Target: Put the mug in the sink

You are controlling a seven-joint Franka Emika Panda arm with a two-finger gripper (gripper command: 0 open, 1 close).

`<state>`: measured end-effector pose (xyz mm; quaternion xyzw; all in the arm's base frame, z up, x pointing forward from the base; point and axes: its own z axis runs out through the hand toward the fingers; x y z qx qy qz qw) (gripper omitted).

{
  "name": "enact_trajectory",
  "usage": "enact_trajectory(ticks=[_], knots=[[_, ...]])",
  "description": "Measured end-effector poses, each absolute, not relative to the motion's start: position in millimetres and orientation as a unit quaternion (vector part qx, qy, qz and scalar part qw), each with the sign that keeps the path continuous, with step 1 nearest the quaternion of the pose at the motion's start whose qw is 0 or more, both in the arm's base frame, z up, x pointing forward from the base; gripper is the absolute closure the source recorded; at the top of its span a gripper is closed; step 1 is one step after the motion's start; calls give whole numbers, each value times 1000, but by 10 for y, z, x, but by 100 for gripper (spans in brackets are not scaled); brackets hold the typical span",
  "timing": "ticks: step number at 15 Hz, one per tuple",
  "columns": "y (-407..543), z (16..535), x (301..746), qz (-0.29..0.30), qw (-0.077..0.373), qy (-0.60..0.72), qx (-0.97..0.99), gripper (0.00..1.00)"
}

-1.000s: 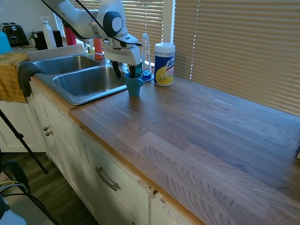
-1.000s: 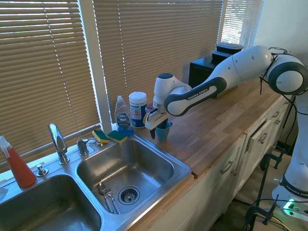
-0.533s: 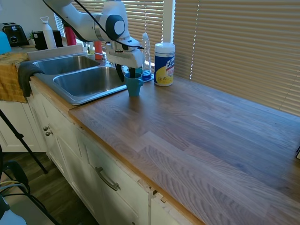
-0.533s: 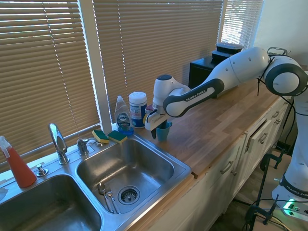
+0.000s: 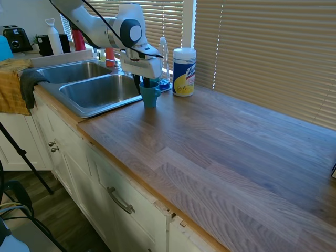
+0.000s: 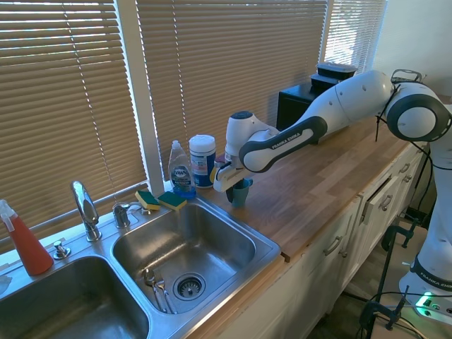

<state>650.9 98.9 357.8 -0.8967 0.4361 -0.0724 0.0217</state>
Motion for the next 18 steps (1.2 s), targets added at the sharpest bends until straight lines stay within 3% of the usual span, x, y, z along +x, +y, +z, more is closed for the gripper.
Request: enact_trajectory(ticks=[11,15,18], knots=[[1277,3930,6399,-83,30,413,-906,100],[1981,4296,6216,-102,32,385,-917,100],[2635,4242,6202,-111,17,363,-925,100]])
